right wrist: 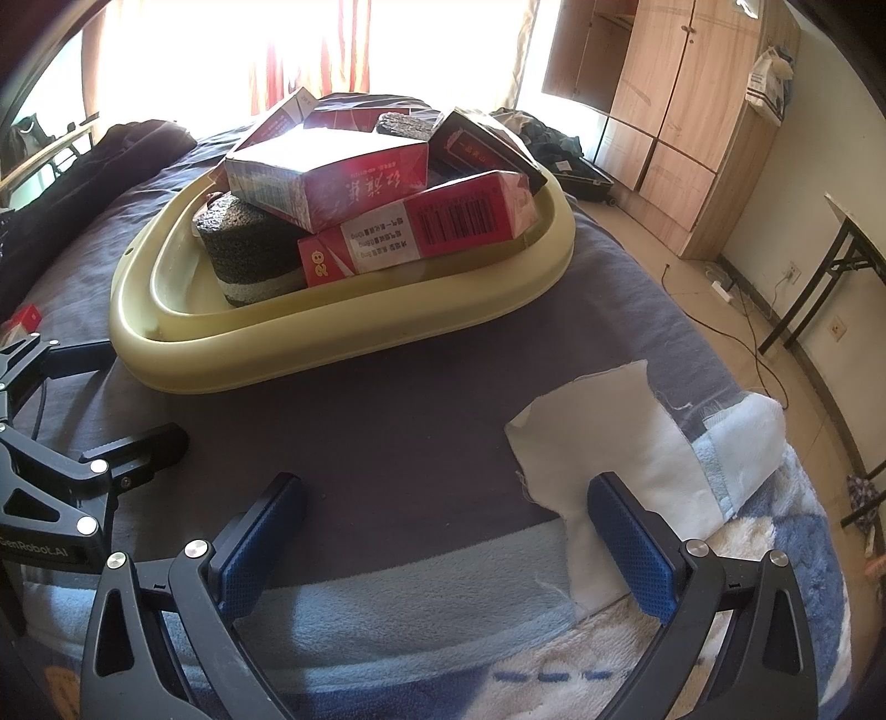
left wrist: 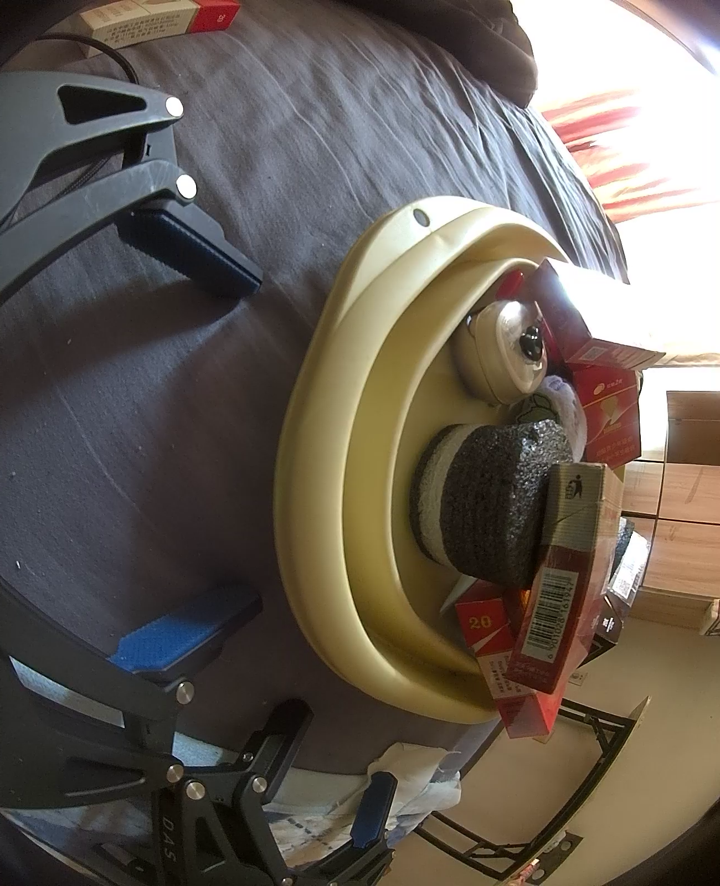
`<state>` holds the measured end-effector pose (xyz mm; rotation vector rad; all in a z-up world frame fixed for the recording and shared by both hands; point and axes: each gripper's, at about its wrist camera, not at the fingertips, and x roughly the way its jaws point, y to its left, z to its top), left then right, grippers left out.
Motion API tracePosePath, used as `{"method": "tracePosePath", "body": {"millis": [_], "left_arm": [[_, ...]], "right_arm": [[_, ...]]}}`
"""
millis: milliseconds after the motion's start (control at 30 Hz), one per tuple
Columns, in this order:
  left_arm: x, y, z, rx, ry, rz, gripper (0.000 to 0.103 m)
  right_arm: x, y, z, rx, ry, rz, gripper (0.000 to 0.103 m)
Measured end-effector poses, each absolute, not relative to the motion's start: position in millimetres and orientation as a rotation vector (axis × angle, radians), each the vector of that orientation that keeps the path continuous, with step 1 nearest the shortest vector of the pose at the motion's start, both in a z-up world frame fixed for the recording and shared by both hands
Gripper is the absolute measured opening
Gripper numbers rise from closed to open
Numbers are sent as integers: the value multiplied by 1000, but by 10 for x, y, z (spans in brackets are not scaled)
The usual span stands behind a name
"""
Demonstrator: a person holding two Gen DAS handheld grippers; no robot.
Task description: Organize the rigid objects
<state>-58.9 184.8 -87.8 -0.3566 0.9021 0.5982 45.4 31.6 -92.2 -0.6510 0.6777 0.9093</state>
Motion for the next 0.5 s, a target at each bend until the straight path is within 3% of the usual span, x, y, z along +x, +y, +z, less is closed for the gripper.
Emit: {"method": "tracePosePath", "body": {"millis": [500], "left_arm": [[-593,1831,-873,-357,903,599,103]], "right_arm": [[462,311,-922,-651,677,908,103]]}}
